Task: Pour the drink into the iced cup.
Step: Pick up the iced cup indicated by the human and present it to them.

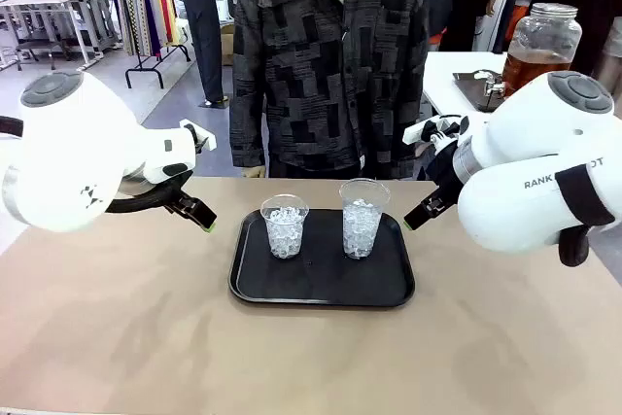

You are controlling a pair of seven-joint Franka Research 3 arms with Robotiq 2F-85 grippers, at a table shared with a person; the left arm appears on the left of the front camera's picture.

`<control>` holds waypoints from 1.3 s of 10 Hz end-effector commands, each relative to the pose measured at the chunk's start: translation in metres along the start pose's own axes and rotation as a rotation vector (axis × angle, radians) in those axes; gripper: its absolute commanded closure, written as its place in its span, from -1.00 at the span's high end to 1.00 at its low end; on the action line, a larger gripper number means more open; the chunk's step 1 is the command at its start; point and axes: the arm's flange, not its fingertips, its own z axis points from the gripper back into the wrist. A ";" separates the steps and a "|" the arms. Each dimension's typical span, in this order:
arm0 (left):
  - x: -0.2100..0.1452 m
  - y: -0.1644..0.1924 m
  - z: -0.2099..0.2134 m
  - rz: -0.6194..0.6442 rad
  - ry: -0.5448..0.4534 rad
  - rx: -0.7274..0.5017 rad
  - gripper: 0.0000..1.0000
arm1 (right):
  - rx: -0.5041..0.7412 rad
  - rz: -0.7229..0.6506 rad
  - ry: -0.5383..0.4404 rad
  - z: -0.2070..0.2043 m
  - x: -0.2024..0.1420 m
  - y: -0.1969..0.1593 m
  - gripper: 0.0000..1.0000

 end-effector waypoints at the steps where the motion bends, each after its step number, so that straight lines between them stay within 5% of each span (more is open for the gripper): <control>1: 0.000 0.001 0.003 -0.003 0.000 0.003 1.00 | -0.001 -0.004 -0.003 0.001 0.000 -0.001 1.00; 11: 0.000 0.000 0.000 0.000 0.000 0.000 1.00 | 0.000 0.000 0.000 0.000 0.000 0.000 1.00; 13: 0.010 -0.001 0.020 0.020 -0.014 -0.026 1.00 | 0.077 -0.045 -0.010 0.022 0.014 -0.012 1.00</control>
